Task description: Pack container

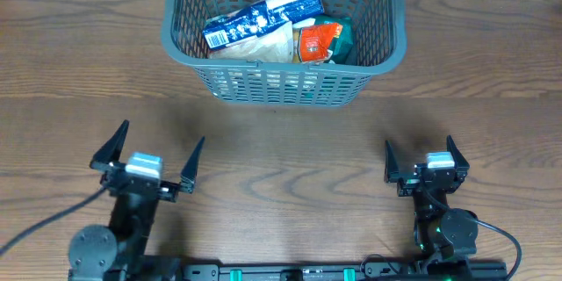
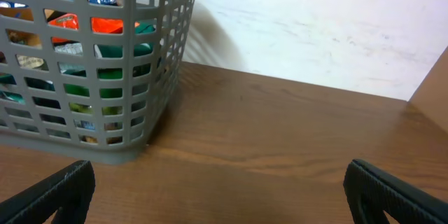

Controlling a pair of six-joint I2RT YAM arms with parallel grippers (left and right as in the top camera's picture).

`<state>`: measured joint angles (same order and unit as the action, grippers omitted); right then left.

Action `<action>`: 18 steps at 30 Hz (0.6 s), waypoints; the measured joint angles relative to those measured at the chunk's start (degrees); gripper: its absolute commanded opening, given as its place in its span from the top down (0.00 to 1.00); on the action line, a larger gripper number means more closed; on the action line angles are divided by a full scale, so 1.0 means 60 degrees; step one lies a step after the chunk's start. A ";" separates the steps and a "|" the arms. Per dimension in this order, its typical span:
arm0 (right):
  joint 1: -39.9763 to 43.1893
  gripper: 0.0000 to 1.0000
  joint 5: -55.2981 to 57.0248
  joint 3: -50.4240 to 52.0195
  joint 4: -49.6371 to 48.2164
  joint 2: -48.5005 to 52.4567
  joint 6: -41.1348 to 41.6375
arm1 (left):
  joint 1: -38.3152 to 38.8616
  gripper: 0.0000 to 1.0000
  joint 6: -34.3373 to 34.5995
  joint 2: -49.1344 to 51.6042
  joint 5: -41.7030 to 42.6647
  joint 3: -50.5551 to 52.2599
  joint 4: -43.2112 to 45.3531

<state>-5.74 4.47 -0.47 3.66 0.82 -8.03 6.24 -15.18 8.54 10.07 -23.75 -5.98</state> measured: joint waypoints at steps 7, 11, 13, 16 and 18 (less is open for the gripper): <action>0.0000 0.01 0.0000 0.0000 0.0000 0.0000 0.0000 | 0.0117 0.01 -0.0623 -0.1220 -0.0229 0.1366 0.0874; 0.0000 0.01 0.0000 0.0000 0.0000 0.0000 0.0000 | 0.0244 0.01 -0.0907 -0.1308 -0.0342 0.1698 0.0929; 0.0000 0.01 0.0000 0.0000 0.0000 0.0000 0.0000 | 0.0328 0.01 -0.0984 -0.1311 -0.0477 0.1836 0.0976; 0.0000 0.01 0.0000 0.0000 0.0000 0.0000 0.0000 | 0.0393 0.01 -0.1013 -0.1319 -0.0586 0.2120 0.0991; 0.0000 0.01 0.0000 0.0000 0.0000 0.0000 0.0000 | 0.0412 0.01 -0.0965 -0.1319 -0.0707 0.2361 0.0998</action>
<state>-5.74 4.47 -0.47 3.66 0.82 -8.03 8.71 -20.97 0.62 5.82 -9.58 0.01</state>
